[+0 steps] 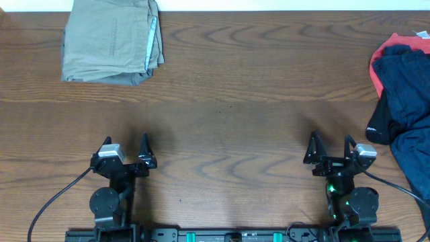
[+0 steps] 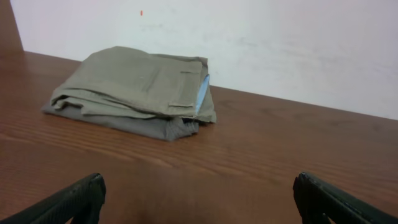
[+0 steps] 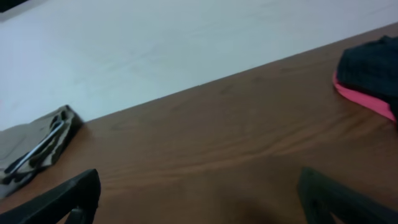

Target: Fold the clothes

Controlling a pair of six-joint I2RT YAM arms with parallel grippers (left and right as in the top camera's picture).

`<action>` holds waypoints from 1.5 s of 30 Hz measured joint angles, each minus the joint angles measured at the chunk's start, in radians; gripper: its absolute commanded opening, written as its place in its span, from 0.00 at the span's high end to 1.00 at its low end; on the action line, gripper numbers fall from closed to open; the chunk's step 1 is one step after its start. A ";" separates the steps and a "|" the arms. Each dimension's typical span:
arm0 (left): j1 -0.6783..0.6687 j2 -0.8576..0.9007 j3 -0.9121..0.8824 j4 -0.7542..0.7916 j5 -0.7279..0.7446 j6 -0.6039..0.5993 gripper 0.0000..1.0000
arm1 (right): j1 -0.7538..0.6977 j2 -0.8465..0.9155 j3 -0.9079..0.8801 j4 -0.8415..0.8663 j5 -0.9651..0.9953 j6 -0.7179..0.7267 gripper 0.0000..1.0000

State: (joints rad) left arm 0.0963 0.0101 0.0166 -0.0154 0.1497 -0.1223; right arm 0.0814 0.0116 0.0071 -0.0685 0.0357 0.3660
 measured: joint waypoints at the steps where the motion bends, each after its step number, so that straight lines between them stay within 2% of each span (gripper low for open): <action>1: 0.000 0.000 0.000 0.000 0.000 0.000 0.02 | 0.000 0.000 0.000 0.000 -0.003 -0.004 0.01; 45: 0.000 0.000 0.000 0.000 0.000 0.000 0.02 | 0.000 0.000 0.000 -0.002 -0.018 -0.012 0.01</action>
State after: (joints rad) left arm 0.0963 0.0101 0.0166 -0.0158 0.1497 -0.1223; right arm 0.0814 0.0116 0.0071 -0.0700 0.0181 0.3542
